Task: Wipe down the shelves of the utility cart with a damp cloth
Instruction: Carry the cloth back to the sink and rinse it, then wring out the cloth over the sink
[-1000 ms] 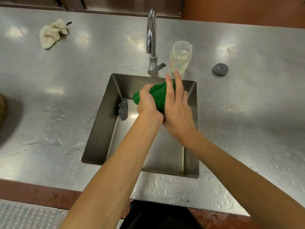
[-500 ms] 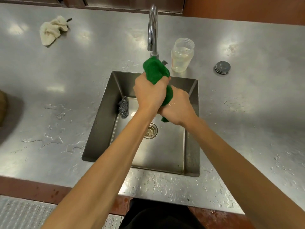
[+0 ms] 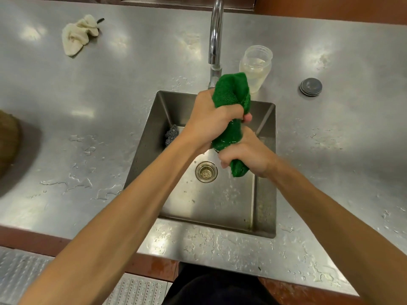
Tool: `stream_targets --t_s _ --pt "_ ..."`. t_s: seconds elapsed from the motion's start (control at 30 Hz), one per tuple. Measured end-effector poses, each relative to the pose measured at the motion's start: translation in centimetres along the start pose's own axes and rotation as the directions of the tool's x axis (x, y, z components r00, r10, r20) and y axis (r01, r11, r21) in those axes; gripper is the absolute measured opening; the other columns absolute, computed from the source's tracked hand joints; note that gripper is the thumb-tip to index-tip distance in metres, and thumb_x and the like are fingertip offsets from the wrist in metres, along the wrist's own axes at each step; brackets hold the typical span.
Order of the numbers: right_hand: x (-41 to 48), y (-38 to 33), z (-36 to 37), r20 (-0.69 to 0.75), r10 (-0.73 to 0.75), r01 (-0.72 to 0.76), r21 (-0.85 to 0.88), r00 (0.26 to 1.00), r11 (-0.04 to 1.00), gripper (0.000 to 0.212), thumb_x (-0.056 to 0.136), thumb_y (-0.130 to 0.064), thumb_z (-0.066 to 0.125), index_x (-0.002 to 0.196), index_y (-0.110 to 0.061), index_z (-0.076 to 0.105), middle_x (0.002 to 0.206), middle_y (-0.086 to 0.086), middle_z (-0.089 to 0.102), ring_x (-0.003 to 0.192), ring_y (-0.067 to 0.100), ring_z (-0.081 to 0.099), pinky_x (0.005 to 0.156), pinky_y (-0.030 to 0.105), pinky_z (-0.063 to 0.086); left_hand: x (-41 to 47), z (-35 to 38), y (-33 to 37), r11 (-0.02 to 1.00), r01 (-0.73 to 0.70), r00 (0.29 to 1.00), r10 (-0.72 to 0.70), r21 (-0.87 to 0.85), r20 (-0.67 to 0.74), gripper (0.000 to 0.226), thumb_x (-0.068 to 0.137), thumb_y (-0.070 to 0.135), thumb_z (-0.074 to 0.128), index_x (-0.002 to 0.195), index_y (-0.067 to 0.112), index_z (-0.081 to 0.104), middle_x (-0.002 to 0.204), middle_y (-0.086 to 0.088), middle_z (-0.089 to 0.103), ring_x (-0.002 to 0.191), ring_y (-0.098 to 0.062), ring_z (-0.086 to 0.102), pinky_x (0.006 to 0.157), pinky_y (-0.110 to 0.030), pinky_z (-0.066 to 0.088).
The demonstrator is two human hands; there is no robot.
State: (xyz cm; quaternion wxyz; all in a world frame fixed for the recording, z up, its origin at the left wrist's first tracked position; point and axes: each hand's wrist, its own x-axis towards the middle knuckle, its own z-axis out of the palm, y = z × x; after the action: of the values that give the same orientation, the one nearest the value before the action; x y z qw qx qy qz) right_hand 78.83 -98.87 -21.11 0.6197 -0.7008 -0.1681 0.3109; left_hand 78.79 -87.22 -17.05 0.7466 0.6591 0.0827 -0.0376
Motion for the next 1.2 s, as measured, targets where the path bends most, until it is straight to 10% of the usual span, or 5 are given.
stream_targets --t_s 0.37,0.73,1.07,1.2 --pt "-0.5 0.6 -0.3 0.174 0.049 -0.052 0.015 0.984 0.999 0.023 0.05 0.009 0.061 0.054 -0.008 0.045 0.056 0.002 0.043 0.053 0.014 0.042 0.051 0.028 0.034 0.1 -1.4 -0.7 0.996 0.084 0.984 -0.089 0.038 0.152 0.011 0.078 -0.017 0.057 0.08 -0.011 0.066 0.073 -0.018 0.069 0.073 -0.027 0.067 0.075 -0.041 0.058" --pt "-2.5 5.4 -3.4 -0.142 0.239 -0.24 0.005 0.961 0.971 0.082 0.063 -0.056 0.087 0.133 -0.034 0.052 0.122 -0.007 0.067 0.111 0.013 0.066 0.093 0.039 0.056 -0.2 -4.1 -5.3 0.95 0.298 0.955 -0.295 -0.091 0.041 0.054 0.079 0.002 0.079 0.128 -0.003 0.057 0.117 -0.017 0.071 0.106 -0.026 0.071 0.087 -0.036 0.06" --pt "-4.1 5.0 -3.5 -0.407 0.135 -0.211 -0.149 0.904 0.966 0.074 0.055 -0.054 0.09 0.109 -0.022 0.052 0.11 -0.001 0.063 0.1 0.013 0.066 0.079 0.034 0.061 -1.9 -4.4 -6.6 0.918 0.389 0.92 -0.384 0.075 -0.077 0.076 0.071 0.009 0.087 0.129 0.024 0.041 0.091 -0.012 0.07 0.065 -0.017 0.06 0.058 -0.027 0.051" --pt "-4.9 5.0 -3.0 -0.452 0.1 -0.176 -0.129 0.887 0.976 0.05 0.074 -0.048 0.08 0.108 -0.02 0.057 0.111 -0.001 0.065 0.102 0.012 0.064 0.081 0.028 0.057 -2.4 -4.5 -5.9 0.922 0.369 0.929 -0.365 0.117 -0.054 0.059 0.078 0.024 0.084 0.129 0.016 0.055 0.106 -0.012 0.074 0.085 -0.024 0.074 0.072 -0.034 0.061"
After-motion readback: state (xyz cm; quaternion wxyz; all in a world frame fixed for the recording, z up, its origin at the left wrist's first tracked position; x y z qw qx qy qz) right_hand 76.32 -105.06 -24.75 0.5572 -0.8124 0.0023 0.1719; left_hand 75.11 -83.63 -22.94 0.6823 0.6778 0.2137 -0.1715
